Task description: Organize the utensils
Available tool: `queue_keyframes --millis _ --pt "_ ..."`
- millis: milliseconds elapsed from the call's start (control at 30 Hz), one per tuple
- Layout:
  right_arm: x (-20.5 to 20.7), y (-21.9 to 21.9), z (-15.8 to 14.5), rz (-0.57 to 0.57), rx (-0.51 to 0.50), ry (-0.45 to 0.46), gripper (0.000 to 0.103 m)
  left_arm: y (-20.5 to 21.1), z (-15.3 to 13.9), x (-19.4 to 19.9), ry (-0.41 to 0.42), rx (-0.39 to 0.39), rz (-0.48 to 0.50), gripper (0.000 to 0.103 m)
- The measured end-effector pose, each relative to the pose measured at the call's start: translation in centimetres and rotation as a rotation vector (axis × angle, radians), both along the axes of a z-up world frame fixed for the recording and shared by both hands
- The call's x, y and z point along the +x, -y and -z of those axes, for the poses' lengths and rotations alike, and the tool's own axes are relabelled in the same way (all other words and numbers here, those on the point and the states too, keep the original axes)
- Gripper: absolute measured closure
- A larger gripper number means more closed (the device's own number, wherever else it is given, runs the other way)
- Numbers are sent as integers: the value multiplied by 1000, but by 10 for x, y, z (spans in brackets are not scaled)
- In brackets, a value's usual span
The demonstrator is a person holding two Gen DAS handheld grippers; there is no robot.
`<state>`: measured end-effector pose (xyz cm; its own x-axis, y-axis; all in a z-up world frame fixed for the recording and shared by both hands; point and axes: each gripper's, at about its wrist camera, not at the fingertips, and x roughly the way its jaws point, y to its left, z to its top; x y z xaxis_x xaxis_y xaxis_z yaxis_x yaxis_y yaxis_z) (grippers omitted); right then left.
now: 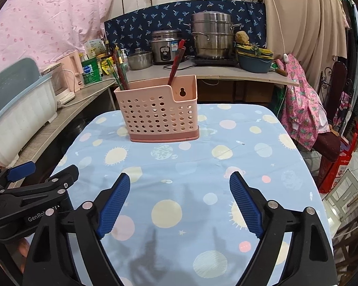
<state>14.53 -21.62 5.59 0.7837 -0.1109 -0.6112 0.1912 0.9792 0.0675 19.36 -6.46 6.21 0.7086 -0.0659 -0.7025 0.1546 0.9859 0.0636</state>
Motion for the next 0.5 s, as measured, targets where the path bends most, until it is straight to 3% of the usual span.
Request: queue_keyframes --millis 500 --pt "5 -2 4 4 -21 -20 19 -1 1 6 -7 0 -10 10"
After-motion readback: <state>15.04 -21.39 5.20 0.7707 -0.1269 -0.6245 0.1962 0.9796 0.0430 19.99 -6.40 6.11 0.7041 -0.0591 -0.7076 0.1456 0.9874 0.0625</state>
